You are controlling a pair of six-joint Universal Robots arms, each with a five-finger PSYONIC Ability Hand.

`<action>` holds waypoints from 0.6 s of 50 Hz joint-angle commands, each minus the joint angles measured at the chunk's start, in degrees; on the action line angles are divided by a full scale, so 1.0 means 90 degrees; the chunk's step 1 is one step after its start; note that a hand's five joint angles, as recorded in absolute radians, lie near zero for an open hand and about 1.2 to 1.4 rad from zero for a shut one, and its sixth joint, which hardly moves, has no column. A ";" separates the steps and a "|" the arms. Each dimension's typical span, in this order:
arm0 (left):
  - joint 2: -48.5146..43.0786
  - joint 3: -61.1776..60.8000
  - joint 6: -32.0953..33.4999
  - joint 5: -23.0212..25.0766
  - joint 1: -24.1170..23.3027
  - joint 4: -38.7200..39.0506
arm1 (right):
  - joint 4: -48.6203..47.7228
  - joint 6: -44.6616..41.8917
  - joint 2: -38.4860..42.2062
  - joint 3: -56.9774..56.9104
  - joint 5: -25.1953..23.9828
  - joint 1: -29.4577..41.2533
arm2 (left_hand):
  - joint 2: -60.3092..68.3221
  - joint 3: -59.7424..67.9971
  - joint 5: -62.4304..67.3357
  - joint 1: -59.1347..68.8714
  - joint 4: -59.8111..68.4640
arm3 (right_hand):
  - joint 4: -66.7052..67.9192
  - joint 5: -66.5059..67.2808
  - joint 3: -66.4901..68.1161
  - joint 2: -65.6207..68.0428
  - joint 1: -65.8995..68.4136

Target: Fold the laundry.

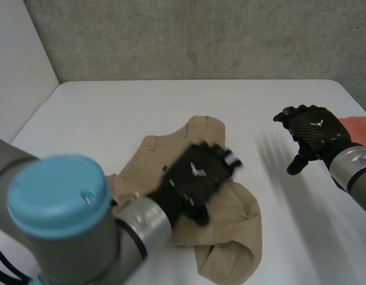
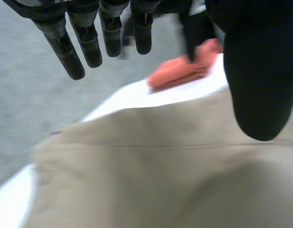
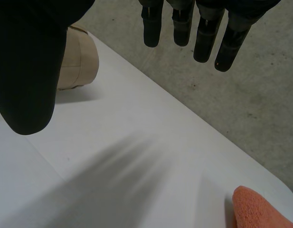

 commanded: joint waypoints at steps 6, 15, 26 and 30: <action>0.0189 0.0195 -0.0092 -0.0570 0.1722 0.0183 | 0.0497 -0.0218 0.0000 -0.0694 -0.0190 0.0124 | 0.0149 0.0151 0.0244 0.0093 0.0171 | -0.0358 -0.0422 -0.0233 -0.0264 -0.0155; 0.0481 -0.0410 -0.0190 -0.1722 0.1839 -0.0647 | 0.1161 -0.1613 0.0722 -0.2051 -0.1244 0.0748 | 0.0168 0.0170 0.0264 0.0112 0.0191 | -0.0358 -0.0422 -0.0233 -0.0264 -0.0155; 0.0931 -0.1279 -0.0141 -0.1958 0.1995 -0.1048 | 0.2166 -0.3752 0.2509 -0.3966 -0.1724 0.1754 | 0.0150 0.0151 0.0245 0.0094 0.0172 | -0.0358 -0.0422 -0.0233 -0.0264 -0.0155; 0.0853 -0.1514 -0.0121 -0.1948 0.2034 -0.1048 | 0.2587 -0.4251 0.3134 -0.4552 -0.1714 0.1911 | 0.0187 0.0189 0.0283 0.0131 0.0210 | -0.0358 -0.0422 -0.0233 -0.0264 -0.0155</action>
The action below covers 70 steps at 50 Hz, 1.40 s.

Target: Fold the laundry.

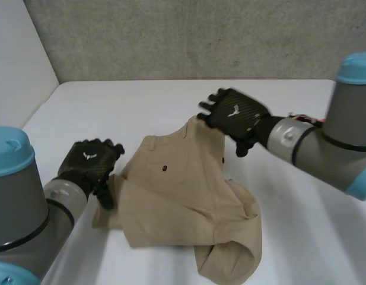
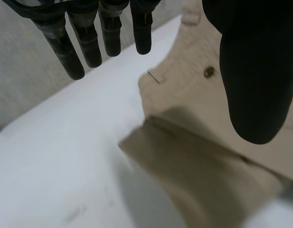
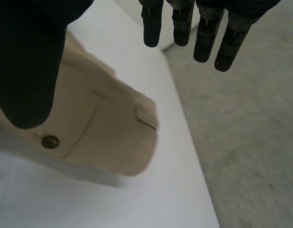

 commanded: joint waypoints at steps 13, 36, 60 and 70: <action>-0.1691 0.0672 0.0157 0.0044 0.0066 0.0663 | 0.0770 -0.1569 0.1745 -0.1759 0.0091 0.0409 | 0.7202 0.7170 0.7279 0.7112 0.7190 | 0.6804 0.6740 0.6928 0.6897 0.7007; -0.1546 0.3733 0.1593 -0.0044 0.0057 0.2558 | -0.1116 0.1351 -0.0108 -0.1567 0.2592 0.0331 | 0.7209 0.7176 0.7286 0.7119 0.7197 | 0.7420 0.7356 0.7545 0.7514 0.7623; -0.3411 0.3574 -0.0584 0.1401 -0.0266 0.1826 | -0.0950 0.0989 -0.1419 0.0593 0.1888 0.0409 | -0.0433 -0.0466 -0.0356 -0.0523 -0.0445 | 0.7420 0.7356 0.7545 0.7514 0.7623; -0.3919 0.4229 -0.0663 0.1401 -0.0315 0.1260 | -0.0101 0.0901 -0.2326 0.1560 0.1859 0.0438 | -0.0414 -0.0447 -0.0337 -0.0504 -0.0426 | 0.7420 0.7356 0.7545 0.7514 0.7623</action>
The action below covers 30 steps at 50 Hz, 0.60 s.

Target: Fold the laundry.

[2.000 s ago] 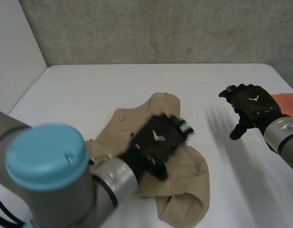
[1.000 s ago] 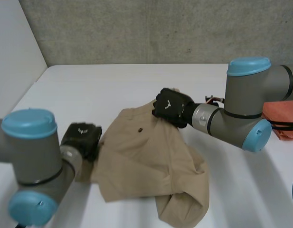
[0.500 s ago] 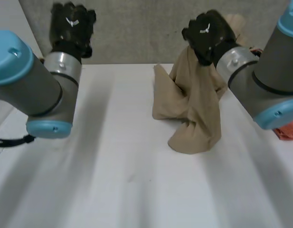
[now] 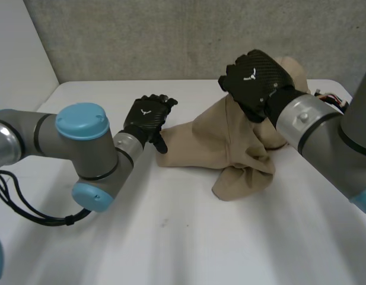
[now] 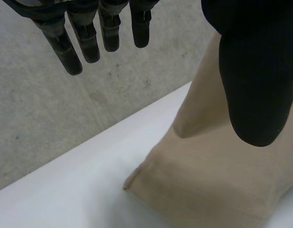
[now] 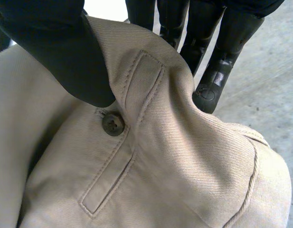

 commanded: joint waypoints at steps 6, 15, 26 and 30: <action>-0.0248 0.0271 -0.0010 -0.0052 -0.0019 -0.0749 | 0.2176 -0.0656 -0.1295 0.1653 -0.0047 -0.0092 | -0.0025 -0.0073 -0.0086 -0.0004 -0.0021 | 0.1232 0.1631 0.1473 0.1428 0.2587; -0.0073 0.0124 0.0000 -0.0052 -0.0029 -0.1013 | 0.3536 -0.1409 -0.1402 0.2065 -0.0096 -0.0141 | -0.0025 -0.0073 -0.0086 -0.0004 -0.0021 | -0.6545 -0.6146 -0.6305 -0.6350 -0.5191; -0.0180 0.0544 0.0107 -0.0052 -0.0117 -0.1032 | 0.2549 0.1158 -0.1101 0.0113 -0.0193 -0.0863 | -0.0081 -0.0129 -0.0142 -0.0060 -0.0077 | -0.6545 -0.6146 -0.6305 -0.6350 -0.5191; -0.0375 0.0846 0.0292 -0.0032 -0.0059 -0.1032 | 0.2637 0.1569 -0.0242 -0.0600 -0.0194 -0.0942 | -0.0062 -0.0111 -0.0124 -0.0042 -0.0059 | -0.6545 -0.6146 -0.6305 -0.6350 -0.5191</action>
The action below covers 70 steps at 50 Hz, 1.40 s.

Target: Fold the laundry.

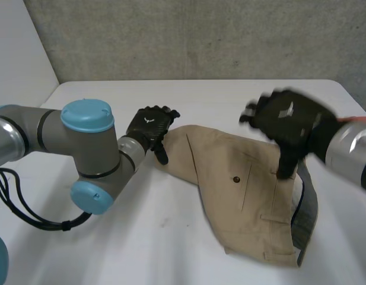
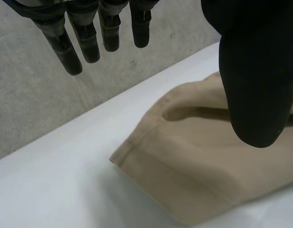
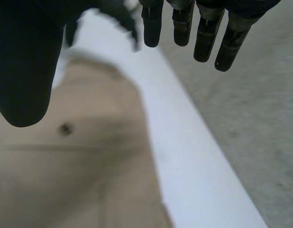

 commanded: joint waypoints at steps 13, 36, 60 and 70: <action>-0.1299 0.1825 0.0858 0.0110 0.0431 -0.0582 | 0.0843 0.2335 0.3527 -0.3238 0.0232 -0.0204 | 0.0013 -0.0036 -0.0049 0.0033 0.0016 | -0.0343 -0.0416 -0.0225 -0.0257 -0.0146; -0.1260 0.1405 0.0800 0.0090 0.0431 -0.0601 | 0.0306 0.3156 0.4691 -0.3688 0.0858 -0.0175 | -0.0024 -0.0073 -0.0086 -0.0004 -0.0021 | 0.7435 0.7362 0.7553 0.7521 0.7632; -0.0782 0.1396 0.0770 0.0110 0.0197 -0.0572 | 0.1292 -0.0105 0.2181 -0.2087 0.0340 0.0577 | -0.0230 -0.0279 -0.0291 -0.0210 -0.0227 | 0.7435 0.7362 0.7553 0.7521 0.7632; -0.0753 0.1151 0.0770 0.0032 -0.0047 -0.0562 | 0.1214 -0.0155 0.1946 -0.1588 0.0301 0.0646 | -0.0156 -0.0205 -0.0217 -0.0136 -0.0152 | 0.7435 0.7362 0.7553 0.7521 0.7632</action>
